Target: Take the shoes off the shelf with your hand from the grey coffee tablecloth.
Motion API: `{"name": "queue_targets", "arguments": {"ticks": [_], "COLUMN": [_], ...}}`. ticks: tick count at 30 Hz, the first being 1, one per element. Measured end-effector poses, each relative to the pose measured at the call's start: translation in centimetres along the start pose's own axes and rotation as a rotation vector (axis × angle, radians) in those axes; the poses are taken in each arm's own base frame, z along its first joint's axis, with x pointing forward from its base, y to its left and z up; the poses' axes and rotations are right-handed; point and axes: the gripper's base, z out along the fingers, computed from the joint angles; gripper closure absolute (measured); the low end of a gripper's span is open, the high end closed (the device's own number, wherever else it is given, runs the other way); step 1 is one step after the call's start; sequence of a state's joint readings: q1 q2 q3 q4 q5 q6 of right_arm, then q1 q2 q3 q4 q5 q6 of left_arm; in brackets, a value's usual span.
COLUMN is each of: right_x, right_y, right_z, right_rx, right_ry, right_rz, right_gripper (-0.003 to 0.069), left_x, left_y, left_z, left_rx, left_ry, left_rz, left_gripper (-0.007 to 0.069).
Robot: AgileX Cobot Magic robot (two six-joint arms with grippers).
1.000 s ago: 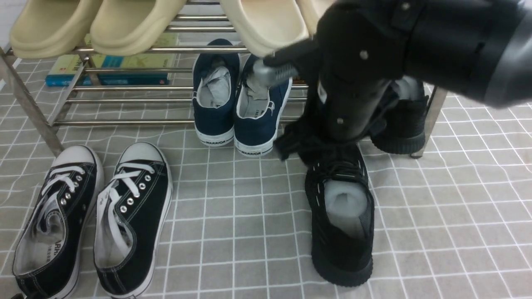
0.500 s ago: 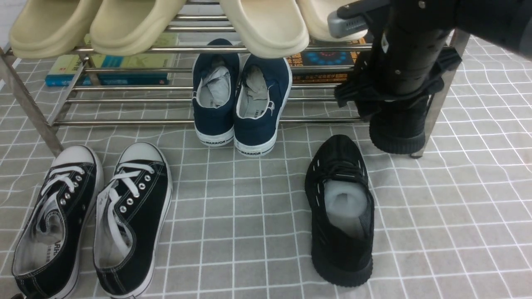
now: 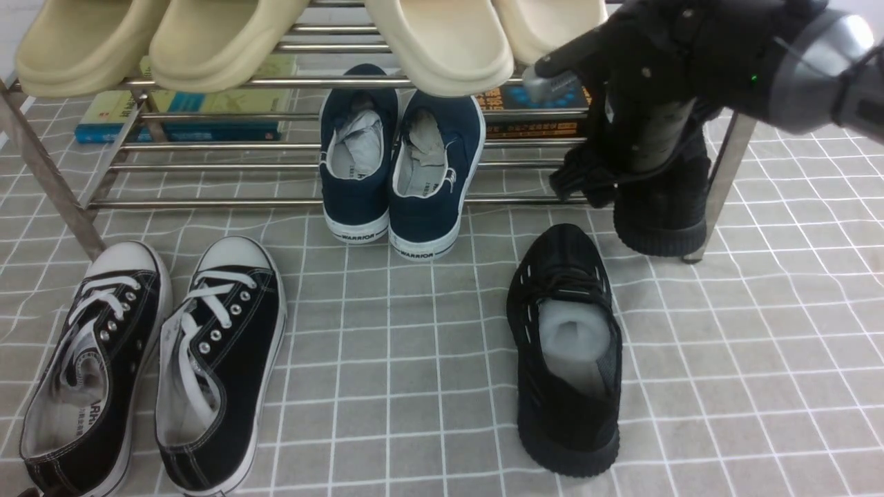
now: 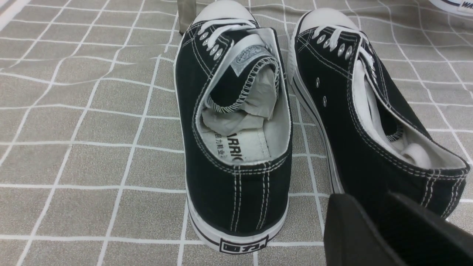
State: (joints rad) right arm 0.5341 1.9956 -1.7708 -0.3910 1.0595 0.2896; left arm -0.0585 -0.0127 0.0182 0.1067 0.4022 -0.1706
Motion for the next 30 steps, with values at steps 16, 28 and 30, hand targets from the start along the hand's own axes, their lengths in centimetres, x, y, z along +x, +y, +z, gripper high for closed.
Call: {"name": "queue_targets", "arguments": {"ticks": [16,28,30], "right_x": [-1.7,-1.8,-1.7], "right_y": [-0.7,0.0,0.2], "right_z": [-2.3,-0.4,1.0], "right_rx": [0.044,0.034,0.040], "right_ry": [0.023,0.064,0.094], "right_rz": [-0.014,-0.075,-0.081], "right_gripper": [0.0351,0.0173,0.0183], "left_x": [0.0,0.0,0.0], "left_y": [0.0,0.0,0.0], "left_z": [0.0,0.0,0.0], "left_rx": [0.000,0.000,0.000], "left_ry": [0.000,0.000,0.000], "left_rz": [0.000,0.000,0.000], "left_gripper": [0.0464,0.0464,0.0464]}}
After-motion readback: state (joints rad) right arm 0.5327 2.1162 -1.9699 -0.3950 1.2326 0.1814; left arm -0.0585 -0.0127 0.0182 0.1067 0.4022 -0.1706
